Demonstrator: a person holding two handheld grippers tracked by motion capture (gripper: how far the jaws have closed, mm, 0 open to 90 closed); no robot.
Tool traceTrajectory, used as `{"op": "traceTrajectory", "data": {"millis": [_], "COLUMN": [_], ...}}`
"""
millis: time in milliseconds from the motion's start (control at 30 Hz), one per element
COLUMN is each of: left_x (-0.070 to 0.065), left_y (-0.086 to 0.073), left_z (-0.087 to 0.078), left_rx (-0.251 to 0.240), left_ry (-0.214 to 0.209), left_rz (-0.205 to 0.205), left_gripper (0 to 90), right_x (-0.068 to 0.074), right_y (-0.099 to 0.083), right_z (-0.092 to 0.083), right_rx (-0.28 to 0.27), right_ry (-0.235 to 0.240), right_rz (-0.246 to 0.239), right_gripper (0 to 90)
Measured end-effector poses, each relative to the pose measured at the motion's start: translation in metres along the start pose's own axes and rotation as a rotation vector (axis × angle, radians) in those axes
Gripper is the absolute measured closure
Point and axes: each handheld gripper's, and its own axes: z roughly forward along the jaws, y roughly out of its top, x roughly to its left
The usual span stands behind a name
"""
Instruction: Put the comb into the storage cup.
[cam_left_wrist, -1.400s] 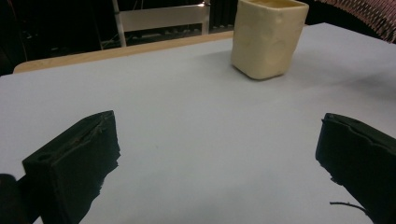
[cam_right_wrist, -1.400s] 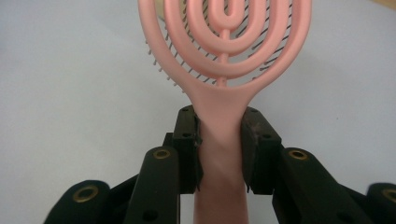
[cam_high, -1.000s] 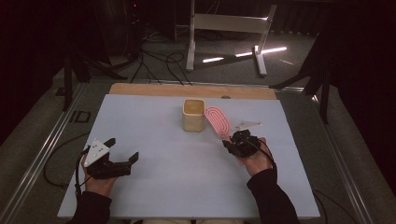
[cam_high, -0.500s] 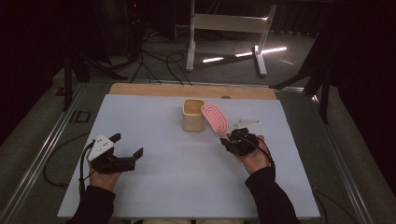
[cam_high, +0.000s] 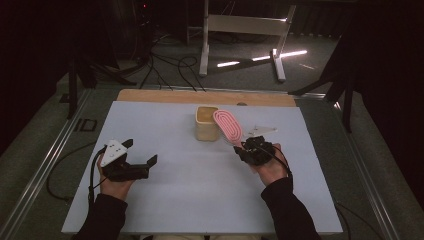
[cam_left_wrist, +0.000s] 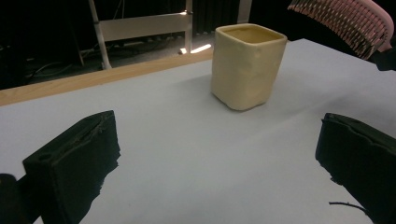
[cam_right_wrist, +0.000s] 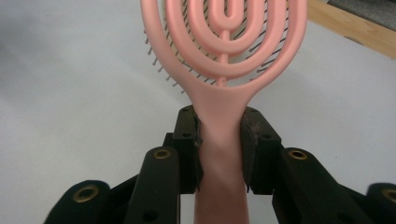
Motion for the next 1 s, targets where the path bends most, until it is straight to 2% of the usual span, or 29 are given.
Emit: {"op": "traceTrajectory", "data": {"millis": [467,1000], "left_x": [-0.009,-0.022], "left_y": [0.016,0.032], "left_z": [0.021,0.045], "left_rx": [0.009,0.018], "left_ry": [-0.026,-0.056], "left_rz": [0.004,0.013], "left_gripper": [0.2,0.2], "right_x": [0.002,0.011], "right_y": [0.004,0.012], "right_z": [0.001,0.004], "right_rx": [-0.024,-0.059], "right_ry": [0.005,0.015], "right_rz": [-0.012,-0.029], "right_gripper": [70.7,70.7]}}
